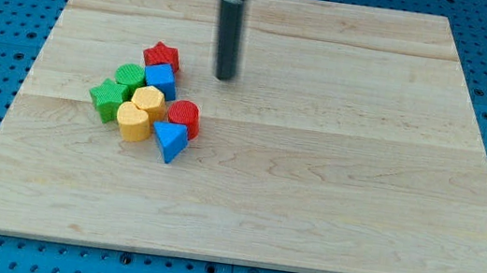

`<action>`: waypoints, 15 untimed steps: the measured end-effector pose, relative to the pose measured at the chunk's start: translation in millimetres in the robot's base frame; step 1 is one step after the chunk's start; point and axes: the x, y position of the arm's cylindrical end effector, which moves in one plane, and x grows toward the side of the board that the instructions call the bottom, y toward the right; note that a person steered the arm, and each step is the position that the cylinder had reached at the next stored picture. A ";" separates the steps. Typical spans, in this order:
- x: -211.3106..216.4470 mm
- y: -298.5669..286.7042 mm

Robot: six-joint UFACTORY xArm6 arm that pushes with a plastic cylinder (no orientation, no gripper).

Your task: Push the red star into the red circle

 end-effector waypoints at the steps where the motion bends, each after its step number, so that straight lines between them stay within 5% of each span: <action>1: -29.3 -47.6; 3: 0.5 -104.0; 6: 9.7 61.3; 7: 17.2 56.5; 8: -35.3 35.5; 9: -1.1 11.5; 11: 70.5 53.3; 12: 78.7 58.2; 13: 20.8 84.2; 14: 2.7 12.7; 15: 54.0 2.4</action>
